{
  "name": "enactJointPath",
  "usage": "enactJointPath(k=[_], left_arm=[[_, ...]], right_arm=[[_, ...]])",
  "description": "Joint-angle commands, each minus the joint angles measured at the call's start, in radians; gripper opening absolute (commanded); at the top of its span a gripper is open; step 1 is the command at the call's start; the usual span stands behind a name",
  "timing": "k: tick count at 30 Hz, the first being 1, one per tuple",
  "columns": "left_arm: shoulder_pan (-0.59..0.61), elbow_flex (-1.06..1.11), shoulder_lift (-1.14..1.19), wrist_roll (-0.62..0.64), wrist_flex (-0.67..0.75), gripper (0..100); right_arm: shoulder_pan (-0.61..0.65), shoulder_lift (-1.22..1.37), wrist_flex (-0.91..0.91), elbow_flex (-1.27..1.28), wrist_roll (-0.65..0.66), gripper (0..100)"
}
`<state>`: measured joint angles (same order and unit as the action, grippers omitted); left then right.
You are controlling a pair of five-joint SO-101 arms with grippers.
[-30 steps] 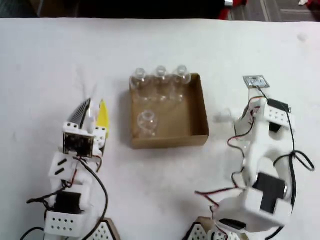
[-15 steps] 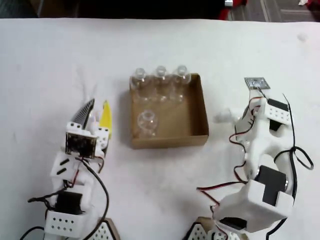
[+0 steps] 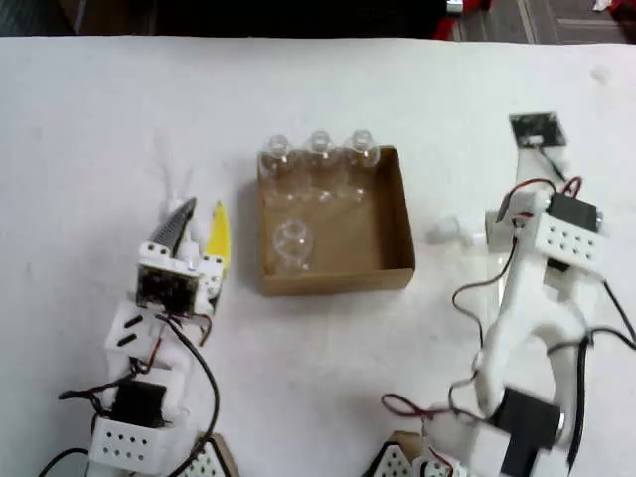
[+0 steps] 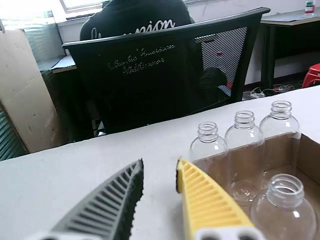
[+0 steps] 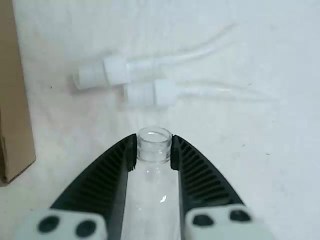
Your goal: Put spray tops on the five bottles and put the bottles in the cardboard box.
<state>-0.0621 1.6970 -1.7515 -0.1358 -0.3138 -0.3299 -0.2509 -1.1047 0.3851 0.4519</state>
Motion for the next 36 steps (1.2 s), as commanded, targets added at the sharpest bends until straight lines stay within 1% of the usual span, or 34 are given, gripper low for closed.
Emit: enactJointPath(k=[1,2,5,9,12,15,18,20,23,26,31,36], left_arm=[[-0.088,-0.002,-0.007,-0.118,-0.015,11],[-0.099,-0.002,-0.01,-0.137,-0.031,11],[-0.111,-0.002,-0.012,-0.141,-0.043,11],[-0.104,-0.002,-0.012,-0.141,-0.043,11],[-0.104,-0.002,-0.012,-0.144,-0.043,11],[-0.104,-0.002,-0.012,-0.147,-0.041,11],[-0.102,-0.002,-0.012,-0.147,-0.041,11],[-0.102,-0.002,-0.012,-0.149,-0.043,11],[-0.102,-0.002,-0.012,-0.149,-0.043,11],[-0.102,-0.002,-0.012,-0.149,-0.041,11],[-0.102,-0.002,-0.012,-0.149,-0.04,11],[-0.102,-0.002,-0.012,-0.149,-0.041,11]], right_arm=[[0.039,-0.154,0.012,-0.038,-0.103,1.7],[0.058,-0.183,0.012,-0.034,-0.146,1.7],[0.125,-0.272,0.013,-0.025,-0.239,1.7],[0.219,-0.403,0.013,-0.023,-0.328,1.7],[0.303,-0.507,0.056,0.0,-0.381,1.7],[0.401,-0.61,0.203,0.129,-0.42,1.7],[0.507,-0.719,0.41,0.334,-0.417,1.7],[0.549,-0.792,0.544,0.471,-0.417,1.7],[0.555,-0.871,0.702,0.62,-0.417,1.6],[0.561,-0.894,0.809,0.701,-0.417,1.6],[0.585,-0.832,1.007,0.818,-0.417,2.0],[0.595,-0.737,1.274,0.956,-0.417,2.1]])
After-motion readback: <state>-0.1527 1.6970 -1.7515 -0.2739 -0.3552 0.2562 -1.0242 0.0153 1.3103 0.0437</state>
